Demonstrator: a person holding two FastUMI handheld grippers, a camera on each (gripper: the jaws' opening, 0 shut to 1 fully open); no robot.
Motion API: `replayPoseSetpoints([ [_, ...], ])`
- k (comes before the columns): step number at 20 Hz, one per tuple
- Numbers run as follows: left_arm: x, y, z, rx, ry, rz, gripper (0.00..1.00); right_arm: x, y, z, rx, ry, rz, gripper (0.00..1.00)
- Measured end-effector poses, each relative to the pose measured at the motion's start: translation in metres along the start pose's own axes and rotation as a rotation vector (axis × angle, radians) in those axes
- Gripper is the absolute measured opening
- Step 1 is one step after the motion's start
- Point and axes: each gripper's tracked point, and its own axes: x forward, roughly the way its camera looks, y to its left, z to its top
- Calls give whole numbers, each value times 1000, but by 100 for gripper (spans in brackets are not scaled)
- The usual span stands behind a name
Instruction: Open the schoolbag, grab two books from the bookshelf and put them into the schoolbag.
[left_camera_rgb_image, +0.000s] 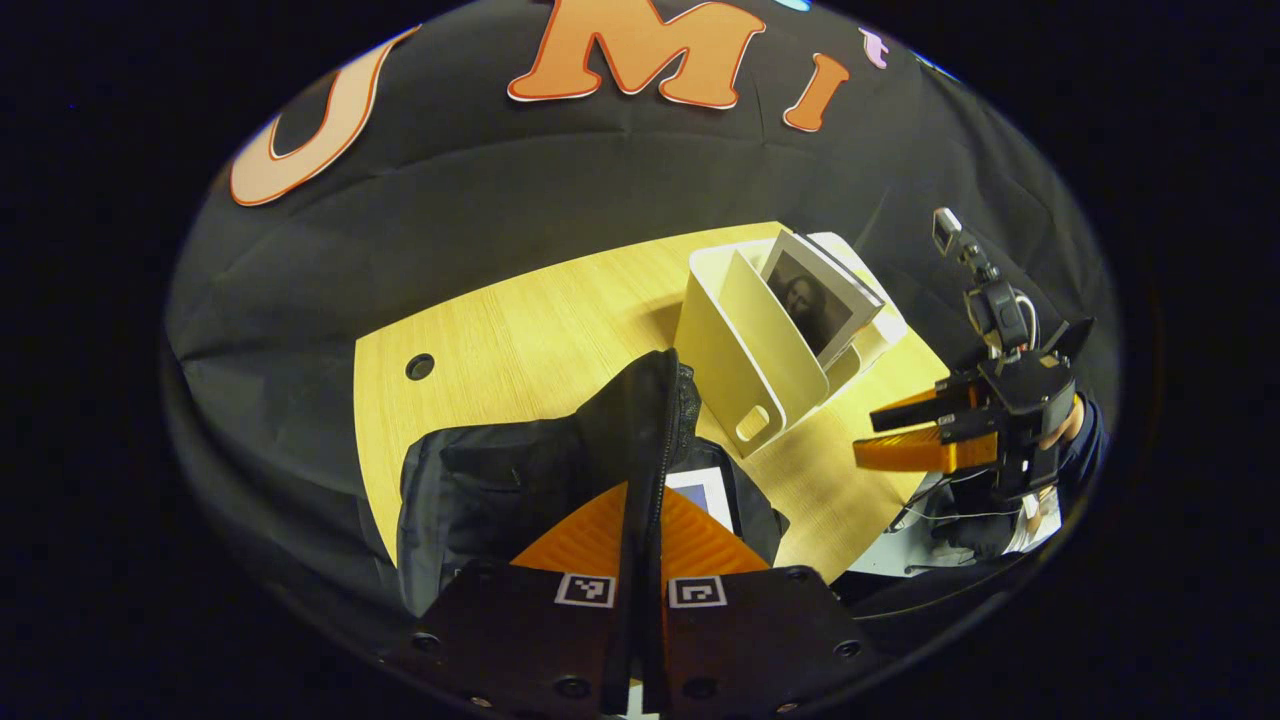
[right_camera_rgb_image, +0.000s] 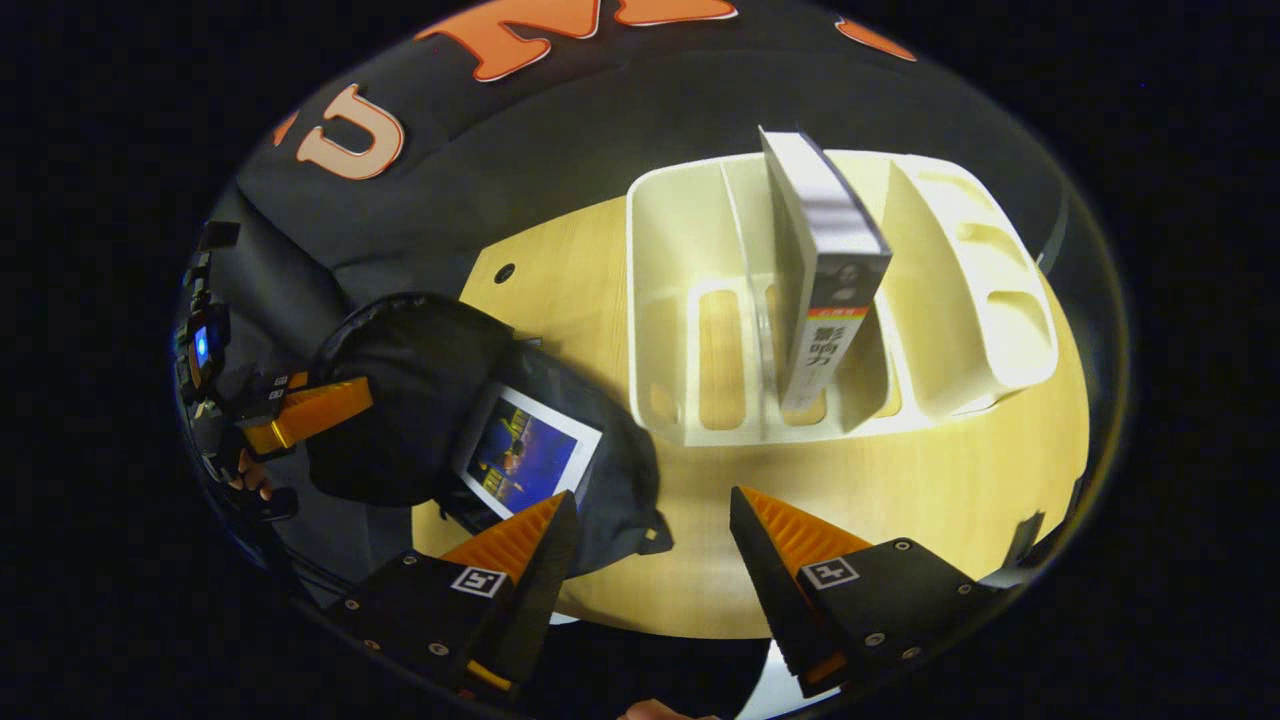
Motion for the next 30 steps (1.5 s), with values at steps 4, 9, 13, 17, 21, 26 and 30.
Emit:
replayPoseSetpoints([
  [4,1,3,2,-10,-1,17,6,-18,-13,17,-25,3,-20,91],
  [9,2,5,0,-35,-7,20,6,-28,-32,41,-86,24,-73,92],
  [13,5,8,0,-49,-10,30,6,-28,-53,68,-101,57,-115,92],
  [17,8,11,2,-73,-9,42,6,-22,-71,88,-142,104,-169,92],
  [21,7,15,1,-94,-7,68,6,-9,-76,106,-164,155,-177,92],
  [26,5,14,-2,-123,8,102,6,18,-78,132,-99,236,-178,90],
  [30,7,9,-3,-158,8,118,6,31,-93,139,-84,247,-239,73],
])
